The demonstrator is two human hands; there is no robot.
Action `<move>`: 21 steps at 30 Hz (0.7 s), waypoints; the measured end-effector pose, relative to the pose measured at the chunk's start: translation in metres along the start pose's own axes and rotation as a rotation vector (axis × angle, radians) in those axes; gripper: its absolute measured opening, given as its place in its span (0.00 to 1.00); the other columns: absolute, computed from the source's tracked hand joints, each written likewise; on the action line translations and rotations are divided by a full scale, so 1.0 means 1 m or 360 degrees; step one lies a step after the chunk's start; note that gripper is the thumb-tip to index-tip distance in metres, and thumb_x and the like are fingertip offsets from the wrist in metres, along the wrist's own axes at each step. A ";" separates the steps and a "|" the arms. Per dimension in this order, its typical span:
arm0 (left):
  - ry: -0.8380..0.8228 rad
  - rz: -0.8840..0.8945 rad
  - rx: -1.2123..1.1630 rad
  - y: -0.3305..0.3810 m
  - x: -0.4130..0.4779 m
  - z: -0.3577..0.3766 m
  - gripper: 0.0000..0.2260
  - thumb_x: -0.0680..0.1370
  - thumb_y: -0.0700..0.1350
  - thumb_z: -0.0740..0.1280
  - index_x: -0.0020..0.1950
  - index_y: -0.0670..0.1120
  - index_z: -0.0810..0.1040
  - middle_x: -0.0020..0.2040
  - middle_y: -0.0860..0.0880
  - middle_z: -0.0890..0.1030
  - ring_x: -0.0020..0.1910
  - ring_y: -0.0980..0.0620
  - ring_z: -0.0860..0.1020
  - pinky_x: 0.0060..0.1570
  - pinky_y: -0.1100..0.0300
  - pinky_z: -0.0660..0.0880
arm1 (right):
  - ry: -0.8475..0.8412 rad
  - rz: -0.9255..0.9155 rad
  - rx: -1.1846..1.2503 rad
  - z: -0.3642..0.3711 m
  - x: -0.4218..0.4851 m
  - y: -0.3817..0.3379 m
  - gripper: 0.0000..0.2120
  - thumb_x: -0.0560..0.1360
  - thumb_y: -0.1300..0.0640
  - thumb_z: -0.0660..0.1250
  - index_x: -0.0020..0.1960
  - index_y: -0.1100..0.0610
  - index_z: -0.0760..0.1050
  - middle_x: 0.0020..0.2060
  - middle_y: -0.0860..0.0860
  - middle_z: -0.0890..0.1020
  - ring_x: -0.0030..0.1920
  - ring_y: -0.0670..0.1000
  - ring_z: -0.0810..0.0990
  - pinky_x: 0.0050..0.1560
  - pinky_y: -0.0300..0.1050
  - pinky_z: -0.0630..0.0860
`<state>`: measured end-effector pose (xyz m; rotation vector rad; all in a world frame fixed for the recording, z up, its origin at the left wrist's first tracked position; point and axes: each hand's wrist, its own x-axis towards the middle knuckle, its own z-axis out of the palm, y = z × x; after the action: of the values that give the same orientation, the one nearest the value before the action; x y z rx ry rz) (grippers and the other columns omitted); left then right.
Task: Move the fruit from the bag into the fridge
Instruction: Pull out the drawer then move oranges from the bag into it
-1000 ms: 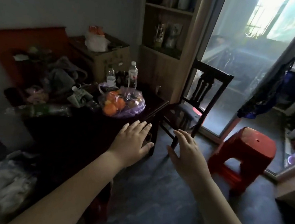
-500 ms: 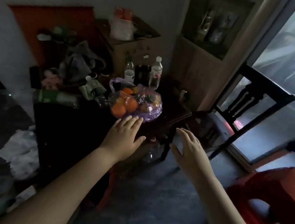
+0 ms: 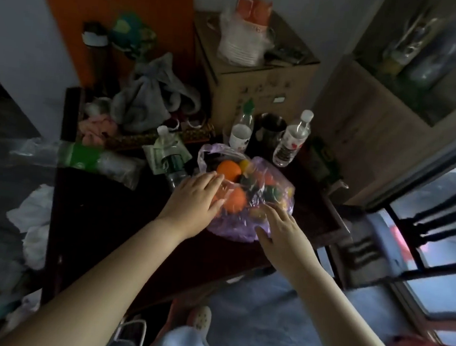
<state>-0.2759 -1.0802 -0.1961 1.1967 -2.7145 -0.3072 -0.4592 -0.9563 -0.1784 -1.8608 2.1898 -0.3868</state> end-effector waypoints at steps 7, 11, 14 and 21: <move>-0.0282 0.0036 -0.0100 -0.032 0.075 0.035 0.26 0.82 0.53 0.52 0.77 0.46 0.50 0.77 0.46 0.57 0.75 0.48 0.53 0.74 0.53 0.51 | -0.0093 -0.0003 -0.0005 0.020 0.077 0.024 0.21 0.78 0.58 0.61 0.70 0.60 0.66 0.68 0.53 0.70 0.69 0.53 0.67 0.68 0.42 0.61; -0.0372 0.0116 -0.0072 -0.046 0.091 0.057 0.25 0.81 0.53 0.56 0.75 0.45 0.58 0.73 0.45 0.64 0.74 0.46 0.58 0.73 0.50 0.51 | -0.0211 -0.0047 -0.0015 0.034 0.109 0.030 0.22 0.77 0.59 0.61 0.71 0.59 0.66 0.69 0.55 0.70 0.70 0.56 0.66 0.69 0.44 0.61; -0.0254 0.0200 -0.0132 -0.049 0.091 0.068 0.18 0.76 0.48 0.65 0.65 0.46 0.74 0.57 0.46 0.78 0.60 0.45 0.74 0.68 0.49 0.60 | -0.0264 -0.0116 -0.0037 0.048 0.135 0.033 0.22 0.78 0.60 0.60 0.72 0.57 0.65 0.72 0.52 0.66 0.72 0.53 0.63 0.70 0.41 0.56; -0.0173 0.0196 -0.0249 -0.042 0.070 0.081 0.04 0.69 0.40 0.71 0.42 0.47 0.79 0.37 0.50 0.76 0.40 0.47 0.76 0.53 0.53 0.70 | -0.0634 -0.0296 -0.0060 0.069 0.163 0.040 0.20 0.79 0.61 0.57 0.70 0.54 0.66 0.70 0.52 0.69 0.70 0.53 0.66 0.67 0.46 0.63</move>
<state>-0.3112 -1.1497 -0.2807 0.9938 -2.7798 -0.5716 -0.4979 -1.1147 -0.2586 -1.9665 1.7811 -0.0013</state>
